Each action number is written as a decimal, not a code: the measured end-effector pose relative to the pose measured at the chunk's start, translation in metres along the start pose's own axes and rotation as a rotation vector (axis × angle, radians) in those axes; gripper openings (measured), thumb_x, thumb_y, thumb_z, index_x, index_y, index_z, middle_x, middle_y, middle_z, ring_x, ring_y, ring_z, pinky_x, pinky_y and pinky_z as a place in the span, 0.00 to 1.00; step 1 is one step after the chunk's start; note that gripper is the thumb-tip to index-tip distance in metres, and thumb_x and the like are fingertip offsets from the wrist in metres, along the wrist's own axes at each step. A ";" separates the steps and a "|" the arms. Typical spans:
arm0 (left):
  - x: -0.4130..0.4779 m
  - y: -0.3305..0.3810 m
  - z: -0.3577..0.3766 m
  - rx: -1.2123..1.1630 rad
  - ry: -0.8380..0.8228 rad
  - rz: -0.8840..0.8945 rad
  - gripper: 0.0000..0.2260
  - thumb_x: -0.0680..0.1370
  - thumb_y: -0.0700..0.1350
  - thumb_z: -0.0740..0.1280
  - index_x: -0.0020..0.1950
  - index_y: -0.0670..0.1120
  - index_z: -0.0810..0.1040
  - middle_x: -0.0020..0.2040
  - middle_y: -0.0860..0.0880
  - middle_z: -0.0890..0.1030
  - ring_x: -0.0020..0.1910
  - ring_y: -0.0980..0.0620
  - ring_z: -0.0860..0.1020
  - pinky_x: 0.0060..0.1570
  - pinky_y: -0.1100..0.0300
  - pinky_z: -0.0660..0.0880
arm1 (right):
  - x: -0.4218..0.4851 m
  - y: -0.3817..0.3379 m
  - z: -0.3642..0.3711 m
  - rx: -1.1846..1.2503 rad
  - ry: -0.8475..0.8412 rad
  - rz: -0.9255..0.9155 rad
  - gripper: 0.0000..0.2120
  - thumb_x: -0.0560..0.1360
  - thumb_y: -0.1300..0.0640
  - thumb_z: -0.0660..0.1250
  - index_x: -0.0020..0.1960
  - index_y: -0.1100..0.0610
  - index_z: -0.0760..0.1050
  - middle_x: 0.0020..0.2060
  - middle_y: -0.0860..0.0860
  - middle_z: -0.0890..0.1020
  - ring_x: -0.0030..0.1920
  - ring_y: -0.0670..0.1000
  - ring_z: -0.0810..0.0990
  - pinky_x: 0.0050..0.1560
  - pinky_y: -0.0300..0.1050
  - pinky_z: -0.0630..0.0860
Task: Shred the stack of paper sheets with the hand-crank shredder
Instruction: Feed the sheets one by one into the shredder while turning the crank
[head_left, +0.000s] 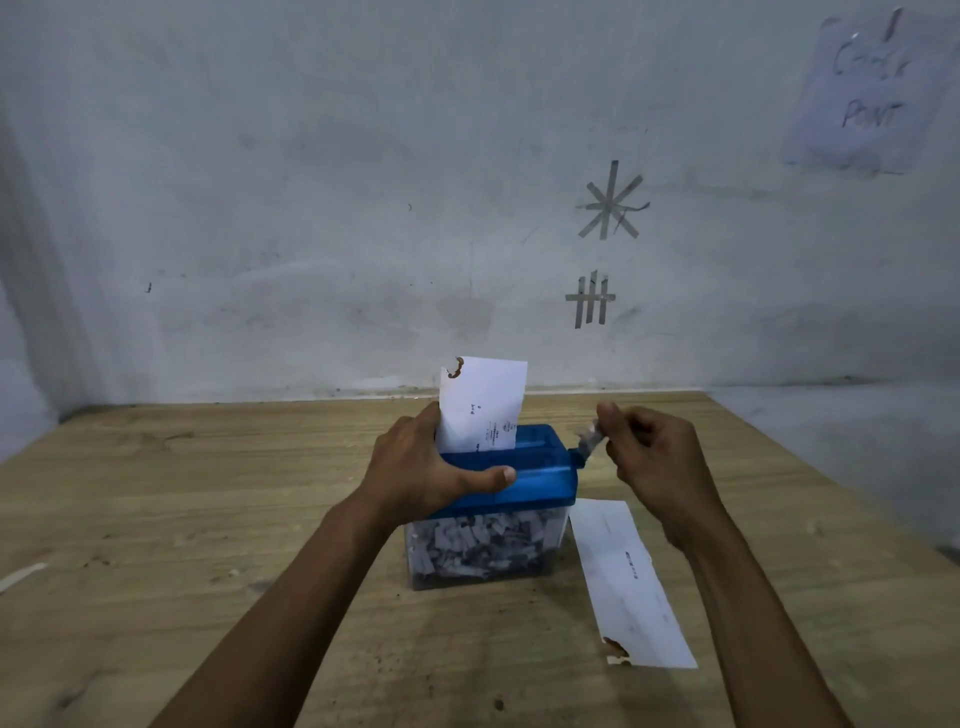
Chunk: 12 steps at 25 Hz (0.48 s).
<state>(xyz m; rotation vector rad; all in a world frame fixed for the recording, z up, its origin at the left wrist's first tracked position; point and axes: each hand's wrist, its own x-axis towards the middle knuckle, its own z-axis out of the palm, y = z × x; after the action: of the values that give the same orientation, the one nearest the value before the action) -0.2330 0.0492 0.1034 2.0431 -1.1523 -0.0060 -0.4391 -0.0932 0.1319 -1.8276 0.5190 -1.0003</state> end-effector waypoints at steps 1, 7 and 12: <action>-0.001 0.000 -0.001 -0.017 -0.011 0.003 0.52 0.52 0.83 0.68 0.68 0.54 0.73 0.59 0.53 0.80 0.53 0.51 0.79 0.51 0.50 0.81 | 0.012 -0.001 0.003 -0.011 -0.006 0.011 0.17 0.81 0.50 0.65 0.42 0.61 0.81 0.24 0.41 0.77 0.26 0.39 0.73 0.30 0.30 0.69; -0.007 0.002 -0.005 -0.097 -0.018 0.045 0.51 0.54 0.78 0.72 0.71 0.53 0.72 0.62 0.53 0.79 0.56 0.51 0.78 0.52 0.56 0.81 | 0.070 0.045 0.036 -0.032 -0.031 0.243 0.21 0.81 0.53 0.65 0.32 0.61 0.72 0.27 0.55 0.75 0.29 0.50 0.75 0.34 0.40 0.70; -0.004 0.000 -0.002 -0.089 0.025 0.006 0.50 0.54 0.78 0.73 0.69 0.54 0.72 0.58 0.55 0.80 0.53 0.52 0.79 0.51 0.52 0.81 | 0.069 0.077 0.041 0.075 -0.080 0.464 0.12 0.80 0.54 0.67 0.40 0.60 0.75 0.38 0.60 0.75 0.39 0.56 0.73 0.41 0.53 0.70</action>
<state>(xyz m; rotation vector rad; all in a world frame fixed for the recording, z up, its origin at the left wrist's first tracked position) -0.2350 0.0534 0.1029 1.9565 -1.1228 -0.0287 -0.3607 -0.1548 0.0826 -1.5730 0.8004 -0.6190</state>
